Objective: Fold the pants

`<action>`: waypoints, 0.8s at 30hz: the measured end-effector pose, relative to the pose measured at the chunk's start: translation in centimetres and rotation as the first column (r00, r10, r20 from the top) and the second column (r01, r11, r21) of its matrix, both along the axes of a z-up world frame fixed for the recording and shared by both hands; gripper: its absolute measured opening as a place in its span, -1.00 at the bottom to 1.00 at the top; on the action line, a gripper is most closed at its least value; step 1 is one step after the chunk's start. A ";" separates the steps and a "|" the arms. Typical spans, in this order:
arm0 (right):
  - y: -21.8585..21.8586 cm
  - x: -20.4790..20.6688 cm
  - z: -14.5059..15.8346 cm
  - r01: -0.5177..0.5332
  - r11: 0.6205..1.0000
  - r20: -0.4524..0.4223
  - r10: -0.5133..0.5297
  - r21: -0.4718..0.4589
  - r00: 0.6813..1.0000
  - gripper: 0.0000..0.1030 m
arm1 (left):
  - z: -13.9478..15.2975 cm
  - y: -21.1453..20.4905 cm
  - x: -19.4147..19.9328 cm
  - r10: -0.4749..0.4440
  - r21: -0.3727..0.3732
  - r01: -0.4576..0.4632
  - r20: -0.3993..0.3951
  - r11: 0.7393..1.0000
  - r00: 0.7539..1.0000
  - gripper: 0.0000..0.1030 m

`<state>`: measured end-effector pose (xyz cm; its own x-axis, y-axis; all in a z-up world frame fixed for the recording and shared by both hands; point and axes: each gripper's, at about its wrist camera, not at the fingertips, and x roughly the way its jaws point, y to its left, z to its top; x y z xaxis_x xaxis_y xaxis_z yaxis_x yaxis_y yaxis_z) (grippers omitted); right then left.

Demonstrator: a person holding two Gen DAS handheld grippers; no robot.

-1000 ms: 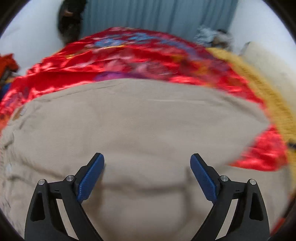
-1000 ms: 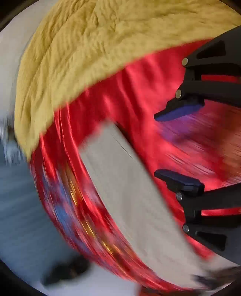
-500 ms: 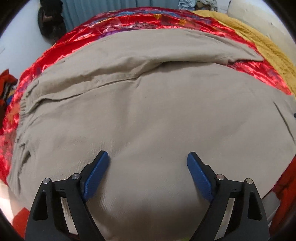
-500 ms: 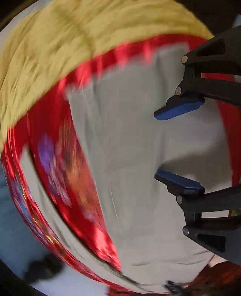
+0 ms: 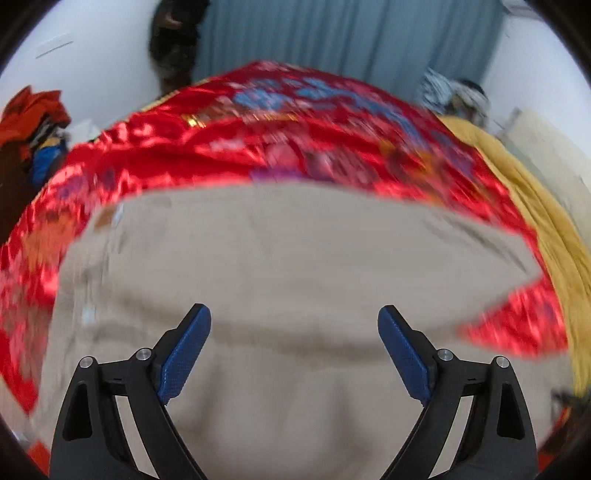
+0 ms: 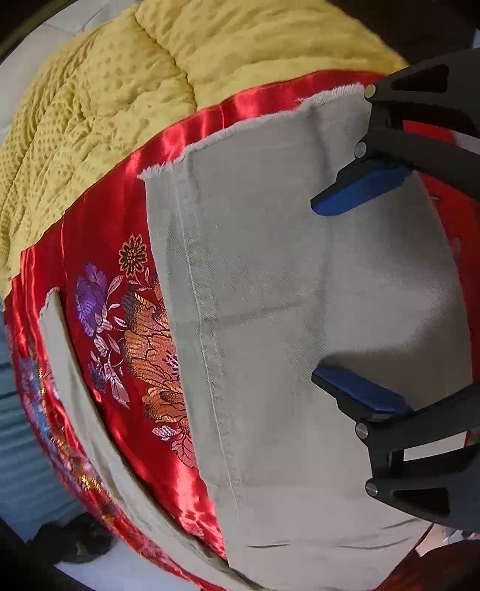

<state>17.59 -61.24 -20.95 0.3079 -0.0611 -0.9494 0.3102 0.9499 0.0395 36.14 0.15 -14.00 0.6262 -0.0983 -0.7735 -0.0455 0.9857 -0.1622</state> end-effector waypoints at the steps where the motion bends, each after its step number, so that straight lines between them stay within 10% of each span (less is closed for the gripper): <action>1: 0.6 0.5 0.8 -0.013 1.000 0.004 0.013 0.029 1.000 0.61 | -0.5 0.2 1.4 0.011 0.009 -0.011 -0.002 1.000 1.000 0.80; 6: 5.0 6.8 6.3 -0.161 0.986 0.129 0.155 0.039 0.979 0.61 | -8.6 0.9 6.1 0.018 0.150 0.007 -0.164 0.989 0.986 0.83; 11: 10.0 17.4 8.2 -0.271 0.959 0.266 0.241 0.082 0.933 0.61 | -9.6 0.8 4.6 -0.004 0.182 0.017 -0.069 0.983 0.998 0.87; 20: 22.1 33.0 1.7 -0.566 0.797 0.298 0.499 0.211 0.814 0.60 | -10.0 1.1 4.1 -0.008 0.166 0.011 -0.017 0.986 1.000 0.91; 24: 16.1 35.5 -1.2 -0.521 0.846 0.245 0.484 0.116 0.840 0.51 | -10.1 0.9 4.4 -0.008 0.165 0.008 -0.004 0.986 1.000 0.94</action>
